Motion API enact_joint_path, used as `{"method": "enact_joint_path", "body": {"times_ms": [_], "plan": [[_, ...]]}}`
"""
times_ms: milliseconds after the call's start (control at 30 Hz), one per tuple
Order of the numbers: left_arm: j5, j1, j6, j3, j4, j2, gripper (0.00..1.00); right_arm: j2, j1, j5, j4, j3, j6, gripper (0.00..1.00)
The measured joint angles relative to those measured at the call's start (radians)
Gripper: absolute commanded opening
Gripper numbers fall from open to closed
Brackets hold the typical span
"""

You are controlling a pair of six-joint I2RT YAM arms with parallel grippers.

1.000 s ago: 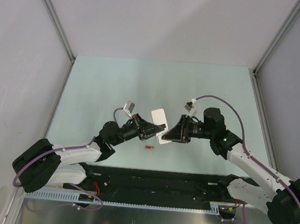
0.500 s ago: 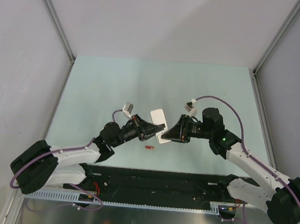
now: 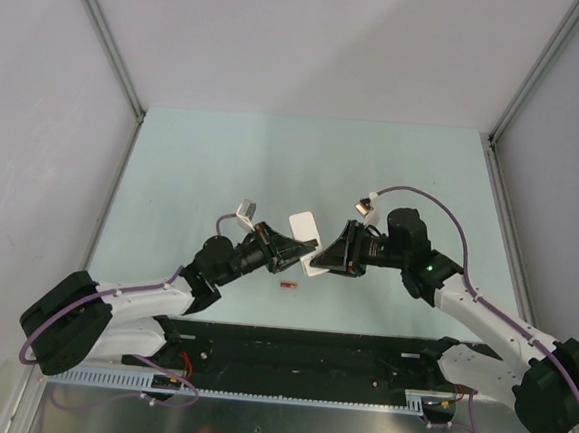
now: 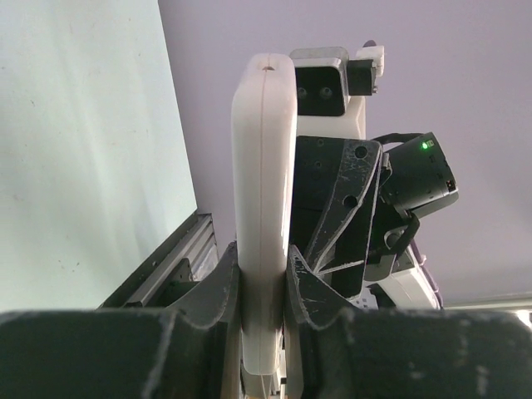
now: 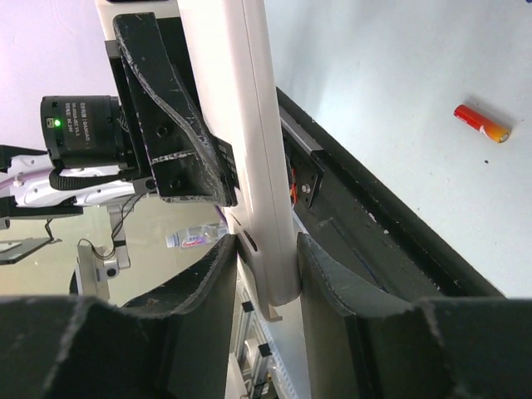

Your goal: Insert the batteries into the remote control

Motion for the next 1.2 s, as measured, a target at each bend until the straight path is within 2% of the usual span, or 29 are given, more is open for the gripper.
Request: {"method": "enact_joint_path", "body": {"times_ms": [200,1200], "plan": [[-0.017,-0.002,0.000,0.000,-0.011,-0.002,0.00,0.001,0.001,0.023,-0.011,0.000,0.000,0.43],[-0.025,-0.006,-0.026,0.000,0.031,-0.007,0.00,0.042,0.039,0.030,0.100,0.000,0.053,0.44]]}}
